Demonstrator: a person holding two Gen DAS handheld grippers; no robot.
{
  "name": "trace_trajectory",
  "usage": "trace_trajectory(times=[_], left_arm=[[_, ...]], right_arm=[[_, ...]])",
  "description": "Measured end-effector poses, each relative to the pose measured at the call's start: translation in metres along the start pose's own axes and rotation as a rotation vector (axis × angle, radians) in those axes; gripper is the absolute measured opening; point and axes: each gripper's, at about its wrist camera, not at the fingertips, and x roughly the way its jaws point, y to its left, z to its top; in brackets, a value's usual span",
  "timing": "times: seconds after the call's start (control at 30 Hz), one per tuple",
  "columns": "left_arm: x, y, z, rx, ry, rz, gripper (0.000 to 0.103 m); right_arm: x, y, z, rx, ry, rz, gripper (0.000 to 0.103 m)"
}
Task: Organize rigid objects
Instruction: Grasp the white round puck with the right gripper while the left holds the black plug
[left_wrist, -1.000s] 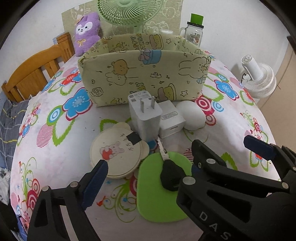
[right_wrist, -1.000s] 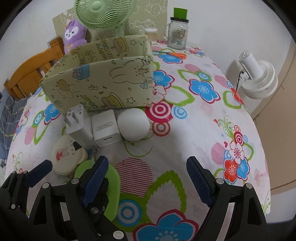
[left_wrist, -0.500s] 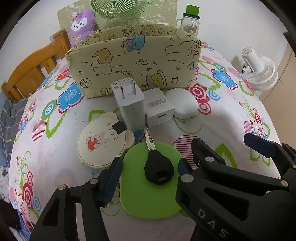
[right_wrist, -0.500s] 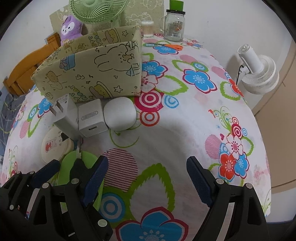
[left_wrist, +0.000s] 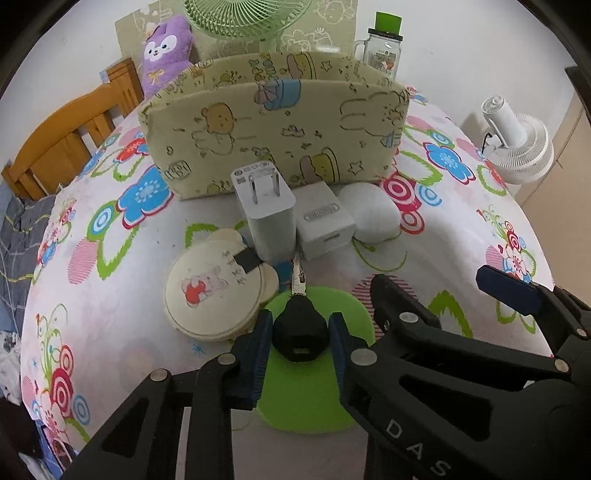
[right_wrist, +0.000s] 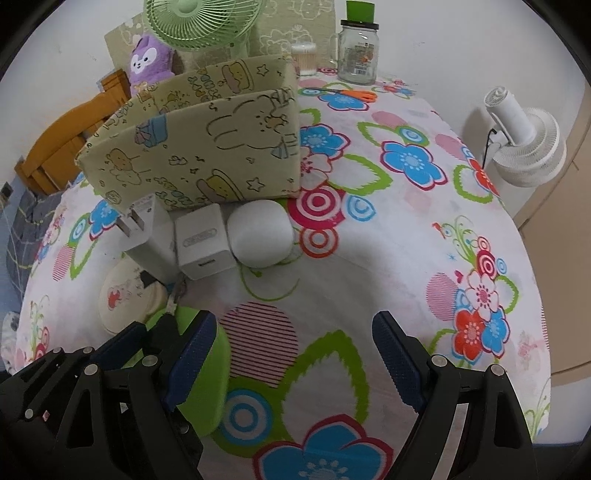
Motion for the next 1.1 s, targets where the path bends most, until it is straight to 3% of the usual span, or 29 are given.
trace_trajectory(times=[0.8, 0.97, 1.1], left_arm=[[0.025, 0.009, 0.034, -0.034, -0.014, 0.062, 0.031], [0.026, 0.009, 0.035, -0.038, -0.008, 0.065, 0.031], [0.026, 0.011, 0.037, -0.044, 0.000, 0.056, 0.031]], right_arm=[[0.043, 0.002, 0.044, -0.040, 0.033, 0.025, 0.081], [0.052, 0.000, 0.050, -0.065, 0.036, 0.021, 0.069], [0.058, 0.006, 0.056, -0.125, 0.023, 0.001, 0.068]])
